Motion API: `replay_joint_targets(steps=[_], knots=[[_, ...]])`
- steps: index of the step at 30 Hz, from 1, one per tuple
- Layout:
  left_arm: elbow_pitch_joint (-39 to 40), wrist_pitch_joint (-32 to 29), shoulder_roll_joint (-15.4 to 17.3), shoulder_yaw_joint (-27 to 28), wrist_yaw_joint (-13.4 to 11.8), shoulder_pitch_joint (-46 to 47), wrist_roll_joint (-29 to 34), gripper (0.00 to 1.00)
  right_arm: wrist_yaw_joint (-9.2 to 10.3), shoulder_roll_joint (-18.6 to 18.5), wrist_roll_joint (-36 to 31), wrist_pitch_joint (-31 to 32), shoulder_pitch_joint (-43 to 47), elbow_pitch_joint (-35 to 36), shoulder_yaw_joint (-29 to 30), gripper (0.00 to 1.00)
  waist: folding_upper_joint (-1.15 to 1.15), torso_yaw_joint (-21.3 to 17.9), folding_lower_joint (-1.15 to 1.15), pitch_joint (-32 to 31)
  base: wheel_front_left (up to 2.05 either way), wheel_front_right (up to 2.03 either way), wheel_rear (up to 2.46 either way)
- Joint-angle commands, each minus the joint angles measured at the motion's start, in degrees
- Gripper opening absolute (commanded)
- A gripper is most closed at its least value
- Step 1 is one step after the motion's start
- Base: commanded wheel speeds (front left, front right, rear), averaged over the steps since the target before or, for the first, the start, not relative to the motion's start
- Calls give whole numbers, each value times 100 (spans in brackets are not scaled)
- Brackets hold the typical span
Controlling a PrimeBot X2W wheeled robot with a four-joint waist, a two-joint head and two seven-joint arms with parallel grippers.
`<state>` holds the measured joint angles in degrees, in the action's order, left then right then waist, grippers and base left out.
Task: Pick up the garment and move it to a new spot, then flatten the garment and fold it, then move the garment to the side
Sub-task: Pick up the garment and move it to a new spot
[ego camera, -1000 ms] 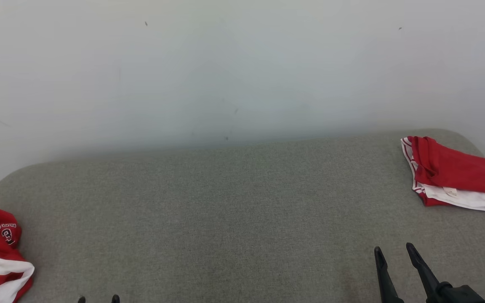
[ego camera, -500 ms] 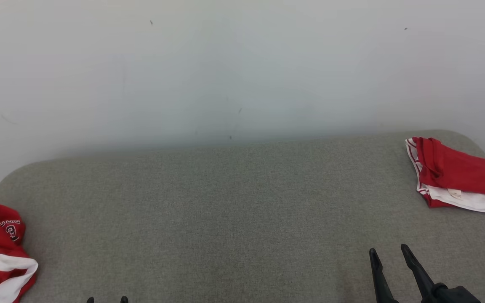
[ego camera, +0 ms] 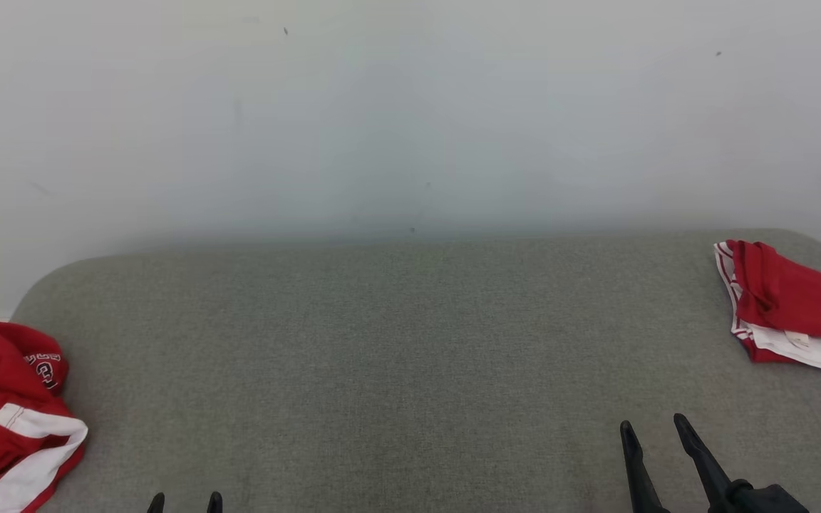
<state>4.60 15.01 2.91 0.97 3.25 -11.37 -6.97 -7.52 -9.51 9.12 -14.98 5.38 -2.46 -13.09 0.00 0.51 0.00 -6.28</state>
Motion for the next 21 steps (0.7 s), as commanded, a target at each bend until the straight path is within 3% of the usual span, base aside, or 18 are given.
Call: replay_joint_targets(steps=[1, 21], knots=[[22, 20, 4, -8, -31, 60, 42, 100, 6, -11, 43, -24, 25, 26, -8, 100, 0, 137, 0, 26, 0, 0, 0], [265, 19, 4, -74, -418, 190, -13, 100, 6, 26, 157, -24, -82, 205, -317, 100, 0, 1829, 0, 104, 0, 0, 0]])
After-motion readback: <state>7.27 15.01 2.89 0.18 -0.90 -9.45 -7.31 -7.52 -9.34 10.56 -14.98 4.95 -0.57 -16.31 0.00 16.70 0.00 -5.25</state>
